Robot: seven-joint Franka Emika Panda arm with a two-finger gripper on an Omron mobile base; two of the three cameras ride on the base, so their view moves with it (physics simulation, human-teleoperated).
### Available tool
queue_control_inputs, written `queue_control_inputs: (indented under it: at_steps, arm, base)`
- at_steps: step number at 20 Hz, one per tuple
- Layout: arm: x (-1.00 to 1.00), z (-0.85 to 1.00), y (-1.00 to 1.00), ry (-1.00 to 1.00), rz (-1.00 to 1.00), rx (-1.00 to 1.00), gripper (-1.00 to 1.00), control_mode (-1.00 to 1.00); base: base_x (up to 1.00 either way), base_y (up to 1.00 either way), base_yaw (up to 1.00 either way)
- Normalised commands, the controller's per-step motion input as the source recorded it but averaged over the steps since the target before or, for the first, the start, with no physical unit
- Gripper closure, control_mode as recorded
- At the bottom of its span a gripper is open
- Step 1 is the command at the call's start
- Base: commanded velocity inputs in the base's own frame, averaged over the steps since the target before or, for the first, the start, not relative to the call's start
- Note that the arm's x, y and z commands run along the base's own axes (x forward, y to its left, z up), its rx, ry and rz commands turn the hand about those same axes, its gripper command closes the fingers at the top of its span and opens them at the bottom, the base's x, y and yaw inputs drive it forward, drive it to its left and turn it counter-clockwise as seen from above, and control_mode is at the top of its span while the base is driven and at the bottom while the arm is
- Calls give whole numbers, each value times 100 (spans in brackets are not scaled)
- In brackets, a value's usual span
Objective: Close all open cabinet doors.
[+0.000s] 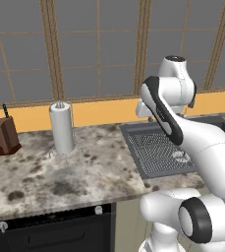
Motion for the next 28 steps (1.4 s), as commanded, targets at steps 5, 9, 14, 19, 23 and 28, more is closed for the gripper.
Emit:
queue_control_inputs:
  at_steps: [5,9,14,19,23,28]
  arm:
    - [0,0,0,0,0,0,-100,100]
    - [0,0,0,0,0,0,-100,100]
    - [0,0,0,0,0,0,-100,100]
    - [0,0,0,0,0,0,-100,100]
    - [0,0,0,0,0,0,-100,100]
    - [0,0,0,0,0,0,-100,100]
  base:
    - [0,0,0]
    - [0,0,0]
    - [-2,0,0]
    - [-29,0,0]
    - [-35,0,-1]
    - [-35,0,-15]
